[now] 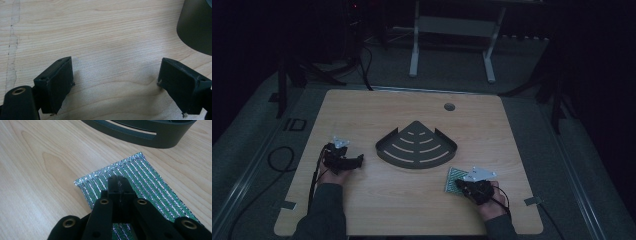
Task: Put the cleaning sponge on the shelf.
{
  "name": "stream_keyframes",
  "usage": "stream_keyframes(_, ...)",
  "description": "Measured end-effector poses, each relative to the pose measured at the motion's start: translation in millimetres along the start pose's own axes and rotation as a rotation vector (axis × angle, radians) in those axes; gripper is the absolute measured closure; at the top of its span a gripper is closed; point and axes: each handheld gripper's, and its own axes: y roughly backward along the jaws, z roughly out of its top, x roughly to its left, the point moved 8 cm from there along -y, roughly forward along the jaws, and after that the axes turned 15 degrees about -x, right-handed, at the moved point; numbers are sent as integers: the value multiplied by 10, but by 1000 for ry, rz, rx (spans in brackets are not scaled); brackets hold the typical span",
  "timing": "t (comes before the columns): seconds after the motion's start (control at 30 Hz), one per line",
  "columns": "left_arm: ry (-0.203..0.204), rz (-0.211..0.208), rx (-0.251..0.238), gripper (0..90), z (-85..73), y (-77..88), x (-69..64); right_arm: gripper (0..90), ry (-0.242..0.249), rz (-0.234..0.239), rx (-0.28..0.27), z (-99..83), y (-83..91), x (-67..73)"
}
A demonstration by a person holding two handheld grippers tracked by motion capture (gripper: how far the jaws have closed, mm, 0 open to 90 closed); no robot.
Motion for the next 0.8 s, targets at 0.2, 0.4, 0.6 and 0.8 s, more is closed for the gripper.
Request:
stream_keyframes(0.2, 0, 0, 0, 130, 0, 0, 0, 894, -9, 0, 0, 24, -38, 1)
stream_keyframes(0.4, 0, 0, 0, 130, 0, 0, 0, 880, -11, 4, 0, 44, -67, 15)
stream_keyframes(0.6, 0, 0, 0, 130, 0, 0, 0, 854, -15, 22, -4, 79, -95, 32)
stream_keyframes(0.8, 0, 1, 0, 130, 0, 0, 0, 833, -27, 22, -25, 149, -49, -32)
